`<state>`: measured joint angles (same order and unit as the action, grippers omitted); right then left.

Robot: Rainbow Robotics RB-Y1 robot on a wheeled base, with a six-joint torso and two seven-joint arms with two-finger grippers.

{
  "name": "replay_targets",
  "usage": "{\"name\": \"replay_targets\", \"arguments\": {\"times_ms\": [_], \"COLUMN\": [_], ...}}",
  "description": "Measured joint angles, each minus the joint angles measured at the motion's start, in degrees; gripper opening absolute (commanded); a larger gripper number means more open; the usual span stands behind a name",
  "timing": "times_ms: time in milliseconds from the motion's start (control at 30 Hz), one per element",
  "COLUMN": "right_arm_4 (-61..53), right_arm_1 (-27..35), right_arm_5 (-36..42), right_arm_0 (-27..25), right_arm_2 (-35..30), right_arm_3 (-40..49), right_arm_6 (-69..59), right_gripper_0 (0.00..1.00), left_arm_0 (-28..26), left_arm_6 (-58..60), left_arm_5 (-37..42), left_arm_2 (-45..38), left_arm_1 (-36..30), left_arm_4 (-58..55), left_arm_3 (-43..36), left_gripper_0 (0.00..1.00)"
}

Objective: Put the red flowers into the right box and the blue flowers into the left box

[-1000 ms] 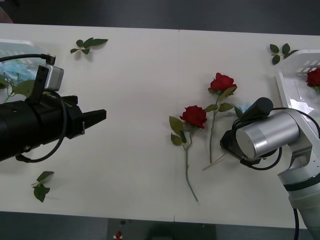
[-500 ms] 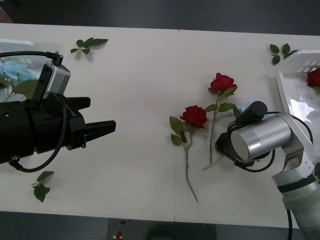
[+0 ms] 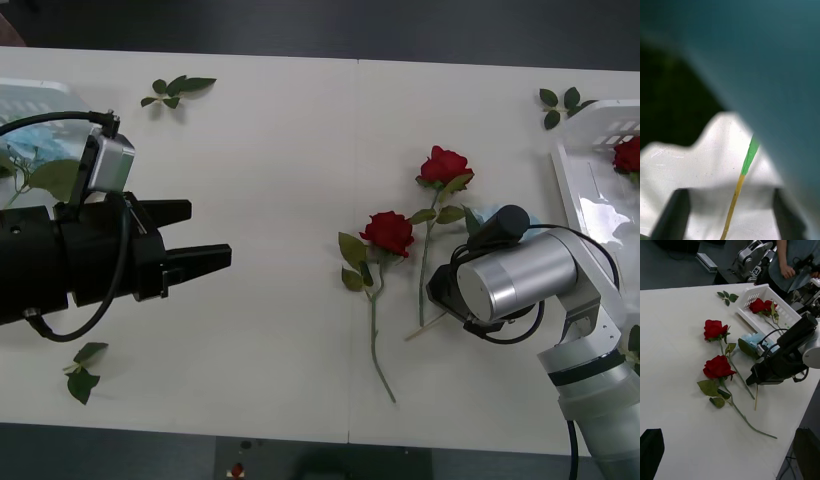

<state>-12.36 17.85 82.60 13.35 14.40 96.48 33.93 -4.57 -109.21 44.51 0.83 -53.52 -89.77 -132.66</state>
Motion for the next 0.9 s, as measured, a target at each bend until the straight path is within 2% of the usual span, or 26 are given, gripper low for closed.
{"name": "replay_targets", "arguments": {"times_ms": [133, 367, 500, 633, 900], "right_arm_4": [0.0, 1.1, 1.19, 1.09, -0.38], "right_arm_1": [0.0, 0.0, 0.16, 1.75, 7.24], "right_arm_5": [0.0, 0.0, 1.09, 4.22, 11.28], "right_arm_0": [0.0, 0.0, 0.0, 0.0, -0.01], "right_arm_2": [0.0, 0.0, -0.01, 0.0, 0.0], "right_arm_3": [0.0, 0.07, 2.2, 8.19, 24.67], "right_arm_6": [0.0, 0.0, 0.0, 0.0, 0.01], "right_gripper_0": [0.0, 0.0, 0.0, 0.0, 0.0], "left_arm_0": [0.0, -0.01, -0.01, -0.01, -0.01], "left_arm_6": [-5.81, -9.39, -9.53, -12.19, -13.21], "left_arm_5": [0.02, 0.41, 5.98, 11.23, 11.46], "left_arm_2": [0.0, 0.0, -1.31, -5.33, -6.36], "left_arm_1": [1.47, 2.3, 3.32, 7.18, 8.65], "left_arm_4": [-6.19, -8.07, -9.07, -11.01, -12.02], "left_arm_3": [2.93, 4.26, 4.26, 4.26, 4.26], "left_gripper_0": [1.0, 1.0, 1.0, 1.0, 1.0]}}
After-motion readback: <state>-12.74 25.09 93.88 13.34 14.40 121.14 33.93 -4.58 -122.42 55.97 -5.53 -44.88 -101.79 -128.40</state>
